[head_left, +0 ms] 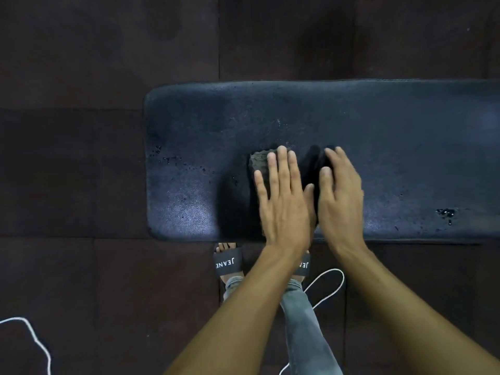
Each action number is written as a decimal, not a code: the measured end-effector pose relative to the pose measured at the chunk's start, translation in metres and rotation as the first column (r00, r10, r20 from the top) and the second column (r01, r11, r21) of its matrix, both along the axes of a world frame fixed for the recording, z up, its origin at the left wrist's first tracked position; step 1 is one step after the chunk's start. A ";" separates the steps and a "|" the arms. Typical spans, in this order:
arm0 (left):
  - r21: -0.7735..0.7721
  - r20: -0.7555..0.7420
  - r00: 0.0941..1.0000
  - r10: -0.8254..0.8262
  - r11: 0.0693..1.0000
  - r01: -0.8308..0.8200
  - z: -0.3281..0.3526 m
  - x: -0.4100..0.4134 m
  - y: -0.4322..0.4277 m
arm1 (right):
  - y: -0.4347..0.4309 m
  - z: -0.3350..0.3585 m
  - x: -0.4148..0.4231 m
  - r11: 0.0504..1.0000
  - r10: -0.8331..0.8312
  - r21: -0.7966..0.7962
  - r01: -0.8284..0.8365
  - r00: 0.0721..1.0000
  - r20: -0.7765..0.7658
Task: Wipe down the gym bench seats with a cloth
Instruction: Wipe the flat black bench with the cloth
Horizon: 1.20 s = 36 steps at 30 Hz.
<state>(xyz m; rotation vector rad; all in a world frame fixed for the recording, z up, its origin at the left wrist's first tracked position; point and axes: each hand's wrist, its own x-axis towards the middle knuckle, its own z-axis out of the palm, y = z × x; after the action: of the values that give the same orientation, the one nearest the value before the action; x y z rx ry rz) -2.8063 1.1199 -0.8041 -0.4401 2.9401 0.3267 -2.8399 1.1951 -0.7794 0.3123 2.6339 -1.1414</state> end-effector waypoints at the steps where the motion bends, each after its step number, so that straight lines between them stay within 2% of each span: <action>1: -0.015 -0.008 1.000 -0.005 1.000 0.004 -0.006 0.003 -0.003 | -0.001 -0.004 0.002 0.995 0.074 0.061 -0.075 0.997 0.022; 4: -0.020 -0.055 0.998 -0.034 0.999 0.033 -0.013 0.013 -0.026 | -0.009 -0.014 0.011 0.961 0.175 0.204 -0.186 0.982 0.070; 7: -0.036 -0.030 0.999 -0.044 0.998 0.043 -0.012 0.024 -0.058 | -0.025 -0.019 0.015 0.953 0.121 0.273 -0.134 0.991 0.064; 10: -0.064 -0.004 1.000 0.005 0.998 -0.005 -0.009 0.038 -0.096 | -0.036 -0.022 0.014 0.955 0.077 0.279 -0.097 0.994 0.082; 15: -0.033 0.003 0.965 0.263 0.964 -0.263 -0.005 0.049 -0.149 | -0.032 -0.021 0.016 0.960 0.078 0.262 -0.100 0.992 0.095; 20: -0.064 -0.023 0.948 0.318 0.946 -0.319 -0.009 0.028 -0.162 | -0.034 -0.024 0.015 0.953 0.085 0.282 -0.110 0.992 0.099; 25: -0.104 -0.045 0.924 0.381 0.918 -0.384 -0.013 -0.039 -0.174 | -0.035 -0.028 0.016 0.937 0.101 0.323 -0.136 0.987 0.124; 28: -0.103 -0.051 0.954 0.295 0.949 -0.298 -0.011 -0.065 -0.136 | -0.034 -0.028 0.016 0.927 0.118 0.339 -0.161 0.983 0.143; 32: -0.031 -0.032 0.999 -0.035 0.999 0.034 -0.006 -0.021 -0.089 | -0.032 -0.025 0.017 0.926 0.125 0.336 -0.170 0.980 0.152; 34: -0.029 -0.012 1.000 -0.026 0.999 0.026 -0.007 -0.005 -0.116 | -0.032 -0.025 0.017 0.925 0.128 0.337 -0.176 0.979 0.158; 36: -0.049 -0.003 0.995 0.098 0.994 -0.098 -0.008 -0.007 -0.156 | -0.033 -0.025 0.016 0.925 0.120 0.341 -0.168 0.980 0.156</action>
<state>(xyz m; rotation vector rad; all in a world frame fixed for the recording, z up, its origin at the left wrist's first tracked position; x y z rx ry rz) -2.8129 0.9637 -0.8124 -0.5924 2.9389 0.2661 -2.8241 1.1618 -0.8049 0.2448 2.6796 -0.5759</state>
